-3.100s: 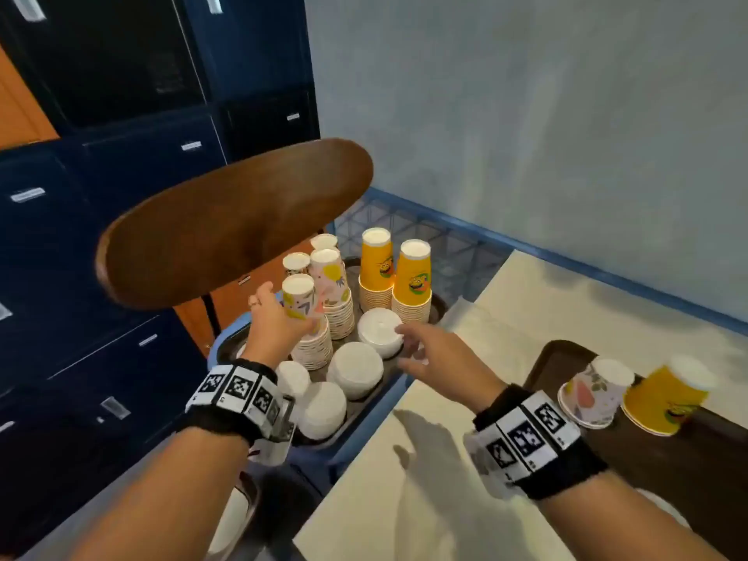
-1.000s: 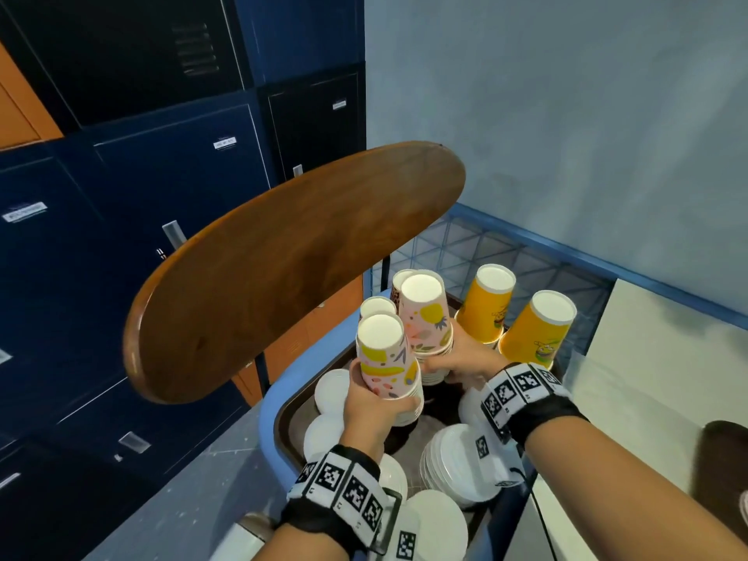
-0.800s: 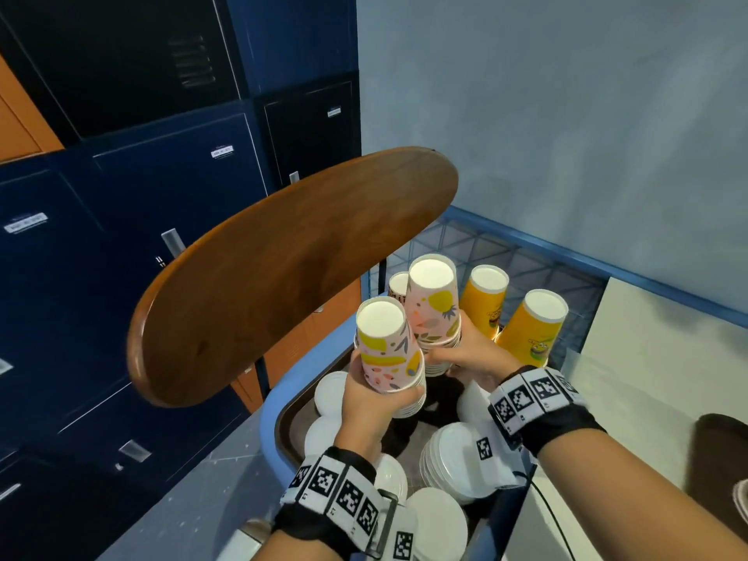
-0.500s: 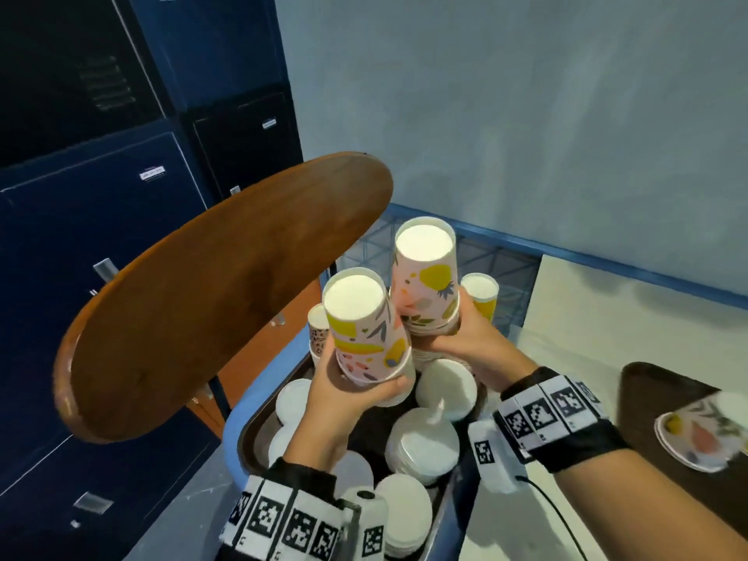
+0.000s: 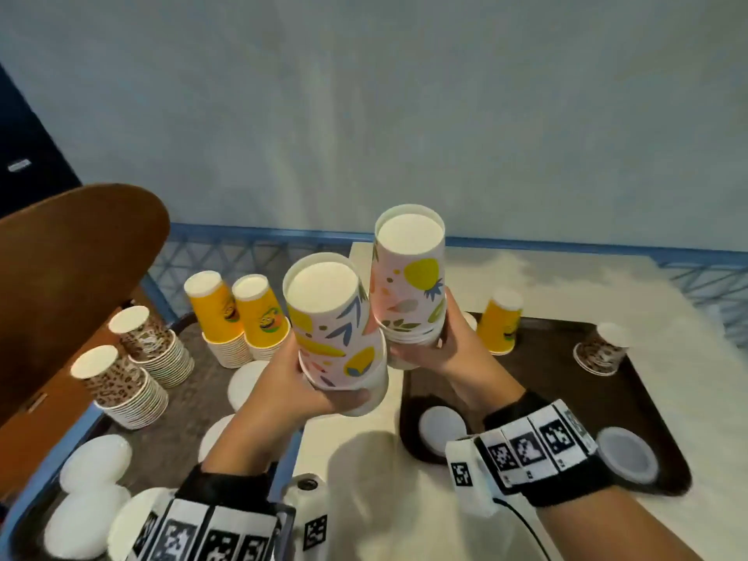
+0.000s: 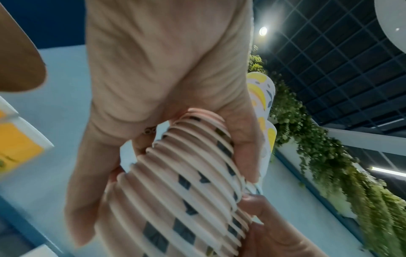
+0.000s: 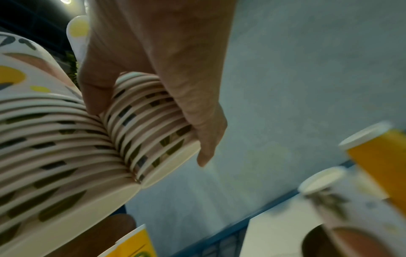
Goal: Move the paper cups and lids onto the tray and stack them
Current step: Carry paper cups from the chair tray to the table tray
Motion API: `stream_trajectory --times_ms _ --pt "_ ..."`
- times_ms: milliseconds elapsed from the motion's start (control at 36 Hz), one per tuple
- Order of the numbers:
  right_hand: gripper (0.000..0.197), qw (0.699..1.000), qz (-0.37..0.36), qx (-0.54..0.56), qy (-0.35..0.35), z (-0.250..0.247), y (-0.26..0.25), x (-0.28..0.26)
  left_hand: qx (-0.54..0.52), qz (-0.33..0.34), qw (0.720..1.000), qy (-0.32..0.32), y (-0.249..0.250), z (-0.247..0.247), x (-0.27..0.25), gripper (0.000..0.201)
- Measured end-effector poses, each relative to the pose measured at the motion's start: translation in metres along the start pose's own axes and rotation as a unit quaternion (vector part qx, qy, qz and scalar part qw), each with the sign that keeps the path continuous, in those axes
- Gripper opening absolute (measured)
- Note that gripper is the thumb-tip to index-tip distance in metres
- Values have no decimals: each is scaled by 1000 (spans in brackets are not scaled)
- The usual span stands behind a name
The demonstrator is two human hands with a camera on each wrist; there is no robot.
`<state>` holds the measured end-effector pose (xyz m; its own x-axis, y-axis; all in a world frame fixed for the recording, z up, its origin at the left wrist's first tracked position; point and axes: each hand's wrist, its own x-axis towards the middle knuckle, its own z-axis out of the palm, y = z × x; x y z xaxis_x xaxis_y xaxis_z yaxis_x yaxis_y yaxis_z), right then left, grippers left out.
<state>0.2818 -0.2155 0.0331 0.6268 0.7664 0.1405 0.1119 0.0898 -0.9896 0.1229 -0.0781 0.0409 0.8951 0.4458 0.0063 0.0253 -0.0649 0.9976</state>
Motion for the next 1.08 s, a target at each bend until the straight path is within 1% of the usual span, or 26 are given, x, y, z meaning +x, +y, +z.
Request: stream_trajectory --times_ms 56,111,194,250,361,444,500,528,583,611,667,722,750,806,917,1000,1028,1083 --pt "92 999 -17 -8 43 -29 -3 -15 5 -8 1000 -26 3 30 9 95" --pt "96 995 -20 -22 92 -63 -3 -32 1 -10 999 -45 3 62 19 93" --pt "87 993 0 -2 121 -121 0 -59 2 -12 998 -59 5 111 34 92" --pt "85 990 6 4 138 -161 3 -78 7 -14 997 -72 5 145 45 91" --pt "74 978 9 9 207 -235 15 -109 5 -27 994 -109 2 213 71 91" --pt "69 970 10 -6 243 -287 27 -129 -5 -32 992 -120 -6 268 93 91" --pt "70 964 19 -4 265 -320 38 -140 -7 -34 990 -135 -13 306 109 83" --pt "73 961 27 -6 277 -336 45 -146 -2 -34 989 -146 -18 325 118 79" --pt "79 954 40 -9 296 -360 54 -154 -1 -42 985 -167 -29 357 135 78" --pt "76 950 43 -10 308 -372 60 -158 -3 -53 983 -174 -35 372 143 78" --pt "70 944 57 -16 326 -393 70 -165 -3 -66 980 -190 -44 400 157 79" --pt "71 937 77 -16 340 -411 82 -169 2 -73 976 -204 -51 425 167 88" --pt "73 934 87 -15 347 -418 88 -170 1 -77 976 -203 -55 437 170 93" --pt "78 929 105 -12 356 -431 99 -172 -2 -85 979 -185 -66 457 175 95" --pt "72 918 131 -28 373 -447 116 -174 3 -114 982 -153 -89 489 181 93" --pt "72 916 145 -22 374 -453 126 -175 36 -127 981 -141 -104 503 184 84" --pt "74 917 149 -16 370 -453 128 -175 46 -128 981 -140 -108 506 184 80" --pt "86 920 155 1 360 -454 131 -176 56 -129 980 -138 -114 509 185 75"
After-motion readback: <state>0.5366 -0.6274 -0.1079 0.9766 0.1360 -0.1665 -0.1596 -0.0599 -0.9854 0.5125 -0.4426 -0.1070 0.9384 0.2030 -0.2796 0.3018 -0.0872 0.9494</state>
